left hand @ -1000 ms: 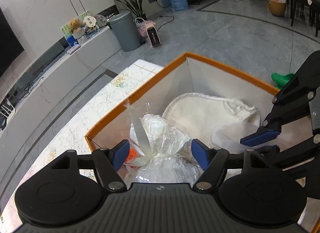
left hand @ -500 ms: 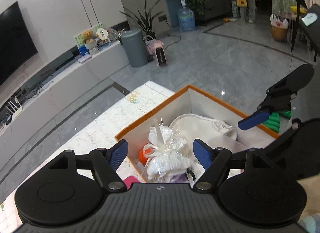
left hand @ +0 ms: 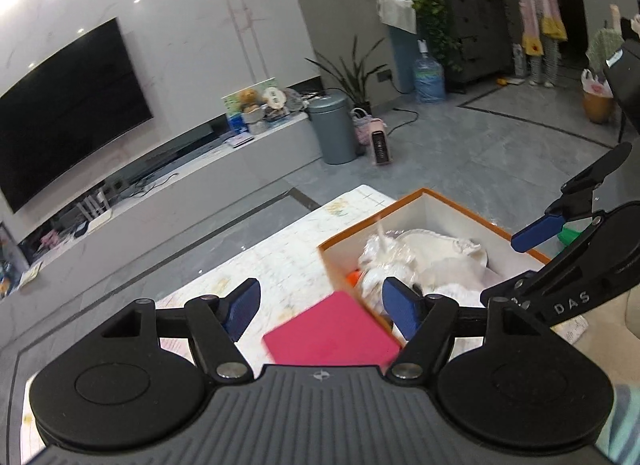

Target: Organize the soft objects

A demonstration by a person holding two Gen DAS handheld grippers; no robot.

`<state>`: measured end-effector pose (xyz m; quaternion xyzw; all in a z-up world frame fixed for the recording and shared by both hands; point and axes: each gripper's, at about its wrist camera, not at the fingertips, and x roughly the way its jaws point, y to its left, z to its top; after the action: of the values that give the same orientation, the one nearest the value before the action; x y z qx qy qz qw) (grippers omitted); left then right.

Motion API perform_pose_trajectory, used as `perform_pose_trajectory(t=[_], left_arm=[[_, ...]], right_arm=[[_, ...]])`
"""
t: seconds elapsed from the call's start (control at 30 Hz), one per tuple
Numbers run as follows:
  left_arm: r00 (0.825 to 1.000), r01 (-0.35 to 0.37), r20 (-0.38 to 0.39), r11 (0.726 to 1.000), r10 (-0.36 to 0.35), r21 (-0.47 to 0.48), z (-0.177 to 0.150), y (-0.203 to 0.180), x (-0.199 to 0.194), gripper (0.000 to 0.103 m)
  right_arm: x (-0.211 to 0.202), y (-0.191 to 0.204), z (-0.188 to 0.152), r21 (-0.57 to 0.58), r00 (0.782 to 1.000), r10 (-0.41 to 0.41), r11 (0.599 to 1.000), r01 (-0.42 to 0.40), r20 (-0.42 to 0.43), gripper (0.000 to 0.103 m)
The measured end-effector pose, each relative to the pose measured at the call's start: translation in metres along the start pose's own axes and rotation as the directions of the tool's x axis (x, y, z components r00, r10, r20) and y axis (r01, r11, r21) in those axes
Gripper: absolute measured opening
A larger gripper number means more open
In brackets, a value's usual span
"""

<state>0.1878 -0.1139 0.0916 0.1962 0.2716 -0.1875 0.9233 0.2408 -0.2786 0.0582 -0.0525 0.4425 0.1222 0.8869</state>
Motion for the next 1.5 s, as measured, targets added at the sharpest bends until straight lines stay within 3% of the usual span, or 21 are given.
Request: perform_pose_trajectory(t=[0.13,0.3,0.5,0.67,0.9,1.0,1.27,1.5], left_arm=[[0.999,-0.021,0.027,0.999,0.022,-0.029,-0.018,0.013,-0.029,0.083],[0.993,-0.073,0.094,0.996,0.077,-0.04,-0.046,0.017,-0.059,0.083],[0.987,-0.134,0.074,0.984,0.143,-0.12,-0.083,0.028,-0.072,0.083],[0.977,-0.192,0.052,0.961,0.206,-0.2,-0.118,0.043,-0.083,0.084],[0.946,-0.293,0.054,0.915,0.319,-0.277,-0.157,0.043,-0.106,0.088],[0.947,-0.278,0.061,0.898,0.316,-0.342,-0.175,0.045,-0.113,0.089],[0.946,-0.271,0.049,0.862,0.322,-0.429,-0.213,0.041,-0.109,0.089],[0.949,-0.271,0.029,0.857,0.315,-0.439,-0.221,0.035,-0.099,0.089]], right_arm=[[-0.018,0.026,-0.01,0.002,0.999,0.006,1.0,-0.006,0.032,0.062],[-0.044,0.064,-0.027,-0.049,0.991,-0.009,0.999,0.015,0.137,0.062],[-0.042,0.096,-0.051,-0.008,0.988,0.019,1.0,-0.018,0.151,0.063],[-0.035,0.12,-0.079,-0.015,0.984,-0.002,1.0,0.004,0.177,0.063],[-0.051,0.15,-0.115,0.004,0.963,-0.079,0.997,0.081,0.258,0.067],[-0.058,0.162,-0.129,0.047,0.945,-0.13,0.992,0.121,0.299,0.07],[-0.053,0.175,-0.161,0.152,0.929,-0.152,0.983,0.106,0.337,0.076],[-0.039,0.18,-0.17,0.176,0.915,-0.188,0.976,0.131,0.356,0.08]])
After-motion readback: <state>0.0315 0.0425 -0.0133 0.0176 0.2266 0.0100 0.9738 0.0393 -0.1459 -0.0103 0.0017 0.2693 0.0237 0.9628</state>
